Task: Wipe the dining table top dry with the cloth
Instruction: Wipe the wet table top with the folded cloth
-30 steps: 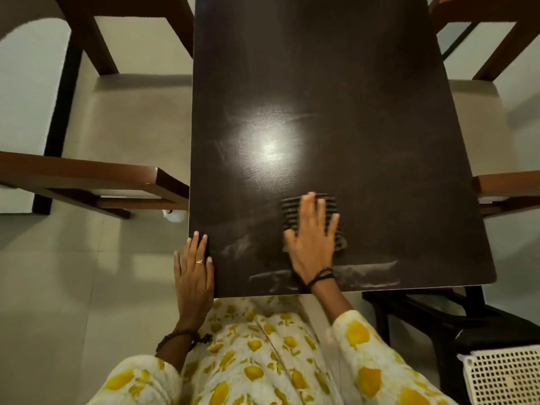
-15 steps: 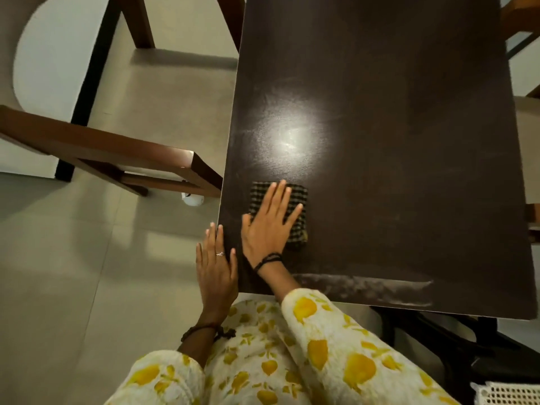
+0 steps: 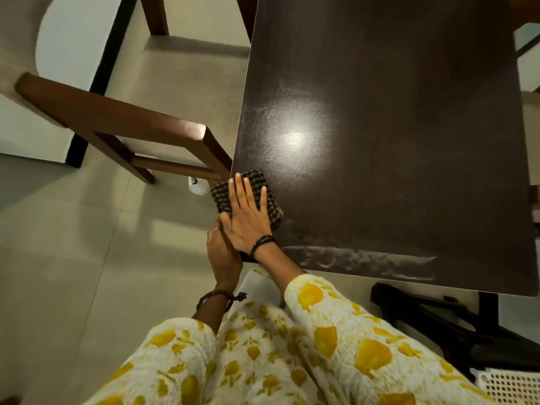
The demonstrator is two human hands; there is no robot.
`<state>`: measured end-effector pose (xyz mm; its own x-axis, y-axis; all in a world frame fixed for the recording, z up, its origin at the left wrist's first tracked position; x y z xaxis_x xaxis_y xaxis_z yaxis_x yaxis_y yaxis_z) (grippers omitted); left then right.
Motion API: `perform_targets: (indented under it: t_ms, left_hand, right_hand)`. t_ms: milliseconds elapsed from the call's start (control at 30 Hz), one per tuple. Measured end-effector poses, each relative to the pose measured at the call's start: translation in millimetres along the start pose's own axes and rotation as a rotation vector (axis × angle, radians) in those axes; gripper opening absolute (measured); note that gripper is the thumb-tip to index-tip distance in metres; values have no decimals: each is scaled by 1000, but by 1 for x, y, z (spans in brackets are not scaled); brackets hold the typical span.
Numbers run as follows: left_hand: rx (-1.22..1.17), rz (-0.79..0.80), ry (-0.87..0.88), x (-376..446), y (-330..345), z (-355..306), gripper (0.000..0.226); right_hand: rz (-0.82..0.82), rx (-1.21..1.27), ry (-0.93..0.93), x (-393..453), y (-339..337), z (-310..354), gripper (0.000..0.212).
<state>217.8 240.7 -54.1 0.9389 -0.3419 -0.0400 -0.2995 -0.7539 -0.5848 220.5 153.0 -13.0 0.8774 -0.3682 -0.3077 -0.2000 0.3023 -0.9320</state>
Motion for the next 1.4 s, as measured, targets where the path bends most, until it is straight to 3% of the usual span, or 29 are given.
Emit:
perform_targets:
  t_ms: [200,433,567,767,967,1100,1233,1400]
  left_hand:
    - [-30,-30,-7,-1,-7,-16,43]
    - [157,-4,63,2,-4,-11,37]
    - [242,5,49,3,-4,-14,39]
    - [326,75,82,0,-10,-11,45]
    - [462,210,428,-11,-1,-27,51]
    - [469,334,536,-26,24,-51,50]
    - [481,501,665,-36,48,-65,49]
    - [511,537,656,-36,55,-68,47]
  right_hand:
    - [-24,-63,12,-27,-6,-39,81]
    - [-59,-69,324,-53,-14,-127,80]
    - [-81,-24,466,-48,-13,-103,71]
    - [-24,-64,225,-35,-3,-39,74]
    - [-15,-81,6,-65,-4,-69,67]
    - [-34,-82,184,-89,-9,-137,68]
    - [-82,-46,419,-118,-15,-214,83]
    - [-83,10,666,-116,-16,-219,66]
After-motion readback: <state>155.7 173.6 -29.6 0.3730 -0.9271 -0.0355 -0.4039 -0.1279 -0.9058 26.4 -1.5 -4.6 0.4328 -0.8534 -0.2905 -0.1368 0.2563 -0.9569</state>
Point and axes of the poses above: each hand's wrist, its own x-axis towards the middle knuckle, its own y-axis out of the palm, z = x × y, the point moved 2 cm from there along x, towards the middle knuckle, and after that the axes turned 7 degrees about -x, right-handed, at the moved point
